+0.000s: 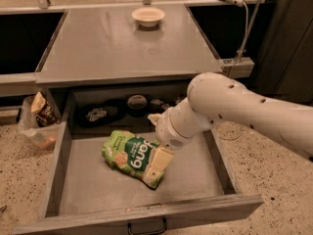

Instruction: Pick green rice chip bag from top drawer and place on counter

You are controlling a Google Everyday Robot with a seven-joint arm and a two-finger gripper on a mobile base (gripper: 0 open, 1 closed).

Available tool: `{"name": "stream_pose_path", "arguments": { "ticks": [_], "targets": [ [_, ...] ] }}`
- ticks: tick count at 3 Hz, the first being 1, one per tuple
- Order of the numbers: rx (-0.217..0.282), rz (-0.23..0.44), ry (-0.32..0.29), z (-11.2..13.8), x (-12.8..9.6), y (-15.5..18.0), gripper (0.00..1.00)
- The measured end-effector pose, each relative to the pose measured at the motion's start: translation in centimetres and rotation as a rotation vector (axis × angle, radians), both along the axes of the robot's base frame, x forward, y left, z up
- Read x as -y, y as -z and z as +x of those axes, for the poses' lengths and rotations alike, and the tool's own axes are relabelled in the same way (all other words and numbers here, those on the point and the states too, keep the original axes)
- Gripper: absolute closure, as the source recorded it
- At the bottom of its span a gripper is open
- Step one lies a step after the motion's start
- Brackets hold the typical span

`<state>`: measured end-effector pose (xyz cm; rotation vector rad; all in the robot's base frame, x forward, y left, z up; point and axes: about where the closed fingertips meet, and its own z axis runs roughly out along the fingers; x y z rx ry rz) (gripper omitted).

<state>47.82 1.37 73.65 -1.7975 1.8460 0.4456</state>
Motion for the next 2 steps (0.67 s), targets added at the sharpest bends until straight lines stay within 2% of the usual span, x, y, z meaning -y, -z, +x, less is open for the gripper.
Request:
{"name": "stream_pose_path", "arguments": {
  "ticks": [1, 2],
  "targets": [
    [0.003, 0.007, 0.001, 0.1, -0.3, 0.8, 0.0],
    [-0.003, 0.018, -0.016, 1.6, -2.1, 4.0, 0.0]
  ]
}}
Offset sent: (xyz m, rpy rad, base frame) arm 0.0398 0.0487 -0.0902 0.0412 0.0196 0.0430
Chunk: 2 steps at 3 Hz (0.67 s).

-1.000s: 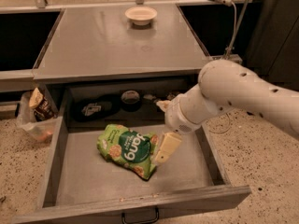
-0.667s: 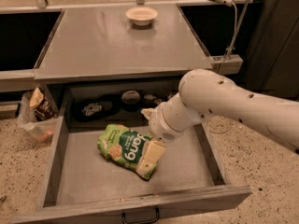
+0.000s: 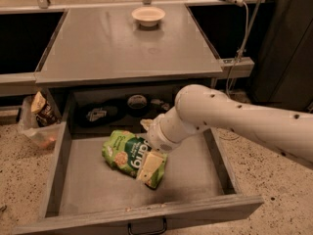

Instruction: Pick green rice chip bag from top drawer and place on counter

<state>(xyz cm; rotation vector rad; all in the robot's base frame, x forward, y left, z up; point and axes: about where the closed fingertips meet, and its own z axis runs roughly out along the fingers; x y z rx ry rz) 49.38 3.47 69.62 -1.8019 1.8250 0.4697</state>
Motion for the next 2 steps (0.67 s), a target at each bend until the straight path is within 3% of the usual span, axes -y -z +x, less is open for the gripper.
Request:
{"name": "stream_pose_path", "arguments": {
  "ticks": [1, 2],
  "targets": [
    [-0.016, 0.021, -0.019, 1.6, -2.5, 3.5, 0.0],
    [-0.088, 0.005, -0.041, 2.1, -4.3, 7.7, 0.0]
  ]
}}
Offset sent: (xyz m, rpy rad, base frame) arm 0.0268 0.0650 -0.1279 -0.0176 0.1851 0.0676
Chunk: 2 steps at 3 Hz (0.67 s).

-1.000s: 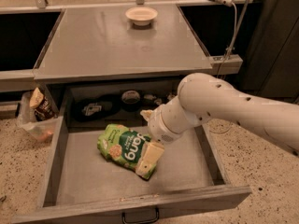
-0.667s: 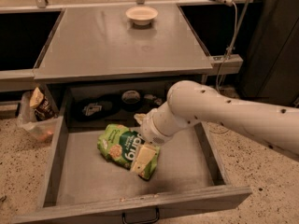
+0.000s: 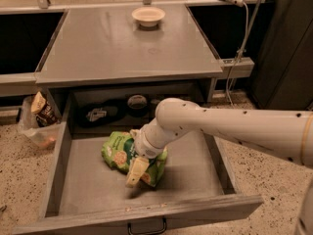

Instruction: Pick green rice chip bag from top drawer and place on counter

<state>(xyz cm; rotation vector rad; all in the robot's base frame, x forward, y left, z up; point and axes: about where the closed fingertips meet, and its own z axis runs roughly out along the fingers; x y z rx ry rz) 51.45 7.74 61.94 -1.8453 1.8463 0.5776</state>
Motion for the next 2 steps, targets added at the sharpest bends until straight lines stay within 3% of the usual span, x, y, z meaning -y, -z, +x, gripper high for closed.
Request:
{"name": "stream_pose_path", "arguments": {
  "ticks": [1, 2],
  "targets": [
    [-0.058, -0.032, -0.033, -0.7, -0.52, 2.44, 0.18],
    [-0.059, -0.032, -0.033, -0.71, -0.52, 2.44, 0.42]
  ]
}}
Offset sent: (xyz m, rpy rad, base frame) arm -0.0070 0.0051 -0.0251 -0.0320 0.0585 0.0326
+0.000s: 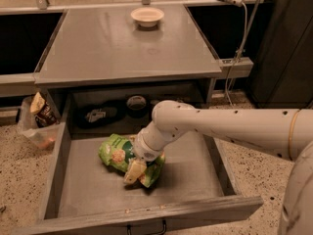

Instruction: Pick green rice chip bag from top drawer and place on counter

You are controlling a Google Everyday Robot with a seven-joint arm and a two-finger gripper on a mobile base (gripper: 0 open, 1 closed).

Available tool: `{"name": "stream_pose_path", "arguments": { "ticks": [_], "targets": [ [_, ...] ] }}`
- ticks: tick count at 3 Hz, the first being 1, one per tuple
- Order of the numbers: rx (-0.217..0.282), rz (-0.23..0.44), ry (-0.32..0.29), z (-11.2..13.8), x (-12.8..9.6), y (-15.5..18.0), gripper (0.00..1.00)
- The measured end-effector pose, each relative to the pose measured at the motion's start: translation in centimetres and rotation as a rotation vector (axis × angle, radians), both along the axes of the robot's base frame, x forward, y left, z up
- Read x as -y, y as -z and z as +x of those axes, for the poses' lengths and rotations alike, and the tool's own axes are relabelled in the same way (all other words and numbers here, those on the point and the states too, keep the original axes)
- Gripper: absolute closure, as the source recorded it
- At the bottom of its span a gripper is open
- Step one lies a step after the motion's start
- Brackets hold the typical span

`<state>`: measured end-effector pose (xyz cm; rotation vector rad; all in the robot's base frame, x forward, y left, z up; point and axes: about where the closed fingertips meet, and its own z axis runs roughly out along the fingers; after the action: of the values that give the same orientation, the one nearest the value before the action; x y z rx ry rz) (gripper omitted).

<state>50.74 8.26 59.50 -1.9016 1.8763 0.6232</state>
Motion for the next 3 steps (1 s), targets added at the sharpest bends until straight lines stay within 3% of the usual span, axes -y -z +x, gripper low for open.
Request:
{"name": "stream_pose_path", "arguments": {
  "ticks": [2, 3],
  "targets": [
    [0.0, 0.0, 0.0, 0.0, 0.0, -0.8, 0.88],
    [0.0, 0.0, 0.0, 0.0, 0.0, -1.2, 1.0]
  ]
}}
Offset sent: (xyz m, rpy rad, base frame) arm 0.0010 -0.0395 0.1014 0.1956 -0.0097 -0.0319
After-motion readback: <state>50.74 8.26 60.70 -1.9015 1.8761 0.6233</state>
